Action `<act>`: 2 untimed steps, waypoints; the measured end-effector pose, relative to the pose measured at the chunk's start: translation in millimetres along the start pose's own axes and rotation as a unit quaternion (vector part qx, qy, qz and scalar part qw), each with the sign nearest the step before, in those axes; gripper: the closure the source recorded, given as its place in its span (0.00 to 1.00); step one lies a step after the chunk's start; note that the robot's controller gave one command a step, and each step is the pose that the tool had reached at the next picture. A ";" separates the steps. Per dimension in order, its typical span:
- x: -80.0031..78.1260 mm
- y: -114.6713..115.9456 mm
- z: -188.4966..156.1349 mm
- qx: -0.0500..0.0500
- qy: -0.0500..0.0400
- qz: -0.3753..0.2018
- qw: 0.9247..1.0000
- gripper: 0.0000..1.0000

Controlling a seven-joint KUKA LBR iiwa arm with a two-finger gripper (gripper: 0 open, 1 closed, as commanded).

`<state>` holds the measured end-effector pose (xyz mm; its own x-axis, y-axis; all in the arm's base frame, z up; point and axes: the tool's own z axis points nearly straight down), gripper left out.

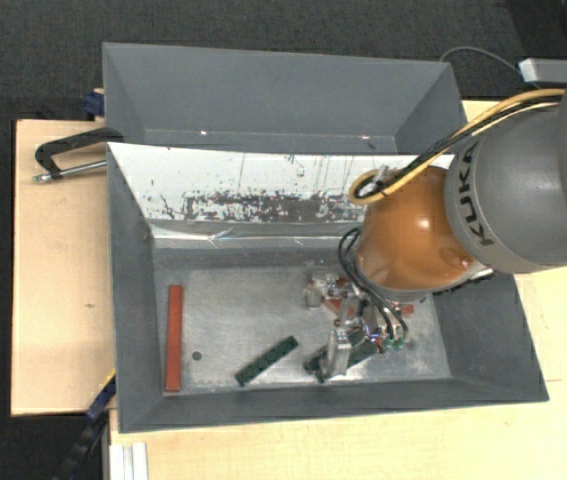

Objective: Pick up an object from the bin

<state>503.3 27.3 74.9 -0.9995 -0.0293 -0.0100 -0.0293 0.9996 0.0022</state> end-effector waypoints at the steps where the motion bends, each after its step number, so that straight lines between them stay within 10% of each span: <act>1: 13.0 -86.1 3.5 0.002 0.004 0.045 0.999 0.00; 2: 12.7 -48.4 4.3 0.001 0.005 0.016 1.000 1.00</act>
Offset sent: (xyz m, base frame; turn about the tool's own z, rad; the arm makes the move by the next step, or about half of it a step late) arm -0.0119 -0.0497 -0.0049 0.0324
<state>492.0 -21.4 70.4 -1.0000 0.0033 -0.0001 0.0033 1.0000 0.0013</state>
